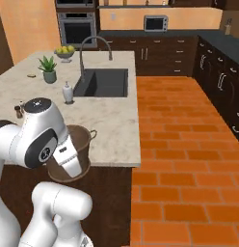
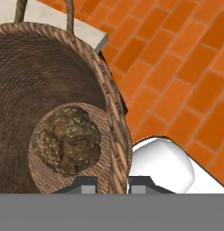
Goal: Open the cabinet, pick up the bread from the cabinet and place it in the basket. Then move the basket to the dining counter.
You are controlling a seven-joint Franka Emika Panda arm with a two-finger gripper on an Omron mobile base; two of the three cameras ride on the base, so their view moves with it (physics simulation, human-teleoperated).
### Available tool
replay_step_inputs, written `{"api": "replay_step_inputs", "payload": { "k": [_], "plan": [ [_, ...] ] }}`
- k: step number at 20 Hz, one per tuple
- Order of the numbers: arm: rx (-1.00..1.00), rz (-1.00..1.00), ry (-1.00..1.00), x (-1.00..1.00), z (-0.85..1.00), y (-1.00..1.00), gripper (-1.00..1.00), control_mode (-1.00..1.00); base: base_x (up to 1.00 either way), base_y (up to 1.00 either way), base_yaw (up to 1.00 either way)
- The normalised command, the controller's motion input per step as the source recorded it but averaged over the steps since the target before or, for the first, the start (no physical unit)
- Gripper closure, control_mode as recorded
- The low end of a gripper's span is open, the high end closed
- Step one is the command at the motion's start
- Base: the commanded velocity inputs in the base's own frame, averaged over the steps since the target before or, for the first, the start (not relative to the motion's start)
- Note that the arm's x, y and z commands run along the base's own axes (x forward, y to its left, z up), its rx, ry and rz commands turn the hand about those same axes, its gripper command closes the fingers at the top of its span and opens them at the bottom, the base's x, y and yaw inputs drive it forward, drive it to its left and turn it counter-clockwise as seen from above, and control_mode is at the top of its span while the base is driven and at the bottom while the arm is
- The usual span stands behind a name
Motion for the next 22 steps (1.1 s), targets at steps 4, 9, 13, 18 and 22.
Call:
{"api": "replay_step_inputs", "payload": {
  "k": [4,9,13,18,22],
  "plan": [
    [0.0,0.0,0.0,0.0,0.0,0.0,1.0,1.0,-0.01,0.63,0.31],
    [0.0,0.0,0.0,0.0,0.0,0.0,1.0,1.0,0.06,0.16,0.35],
    [0.0,0.0,0.0,0.0,0.0,0.0,1.0,1.0,0.44,0.0,0.01],
    [0.0,0.0,0.0,0.0,0.0,0.0,1.0,1.0,0.39,0.0,0.0],
    [0.0,0.0,0.0,0.0,0.0,0.0,1.0,1.0,0.33,0.0,0.0]
  ]
}}
